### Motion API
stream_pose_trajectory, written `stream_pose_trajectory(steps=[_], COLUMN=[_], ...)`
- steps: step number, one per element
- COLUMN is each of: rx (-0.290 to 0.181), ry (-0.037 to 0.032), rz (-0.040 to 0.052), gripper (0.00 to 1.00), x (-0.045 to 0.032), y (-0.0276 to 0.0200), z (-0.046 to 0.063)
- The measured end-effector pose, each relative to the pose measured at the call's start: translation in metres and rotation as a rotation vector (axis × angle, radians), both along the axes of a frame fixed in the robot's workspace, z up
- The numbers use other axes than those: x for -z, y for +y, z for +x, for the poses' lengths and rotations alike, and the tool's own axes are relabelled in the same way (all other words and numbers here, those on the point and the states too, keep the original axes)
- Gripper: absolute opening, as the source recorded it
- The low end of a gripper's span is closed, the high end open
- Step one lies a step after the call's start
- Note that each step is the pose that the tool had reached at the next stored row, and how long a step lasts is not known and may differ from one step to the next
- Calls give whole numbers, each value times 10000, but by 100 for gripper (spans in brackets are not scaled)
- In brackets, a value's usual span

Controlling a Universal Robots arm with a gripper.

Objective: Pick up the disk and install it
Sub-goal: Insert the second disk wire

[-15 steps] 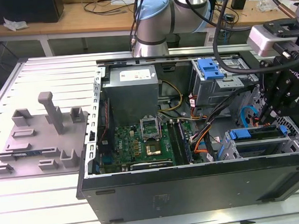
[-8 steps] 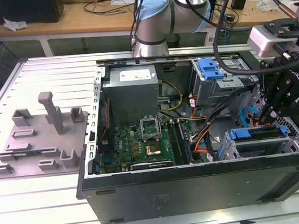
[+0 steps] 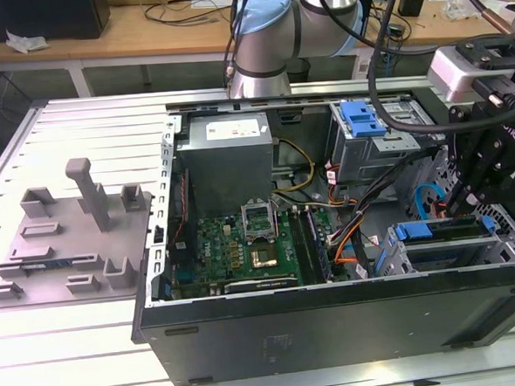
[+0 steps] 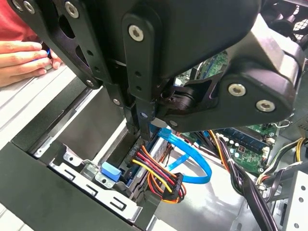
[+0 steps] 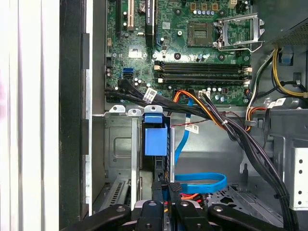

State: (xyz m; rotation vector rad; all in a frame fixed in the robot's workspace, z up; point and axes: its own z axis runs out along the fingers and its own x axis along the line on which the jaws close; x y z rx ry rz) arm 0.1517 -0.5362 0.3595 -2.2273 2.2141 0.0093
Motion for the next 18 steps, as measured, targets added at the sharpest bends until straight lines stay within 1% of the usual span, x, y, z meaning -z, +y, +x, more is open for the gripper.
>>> stream_pose_trajectory(steps=[18], rx=[67], ry=[0], rz=[12], gripper=[16], x=[47], y=[-3], z=[1])
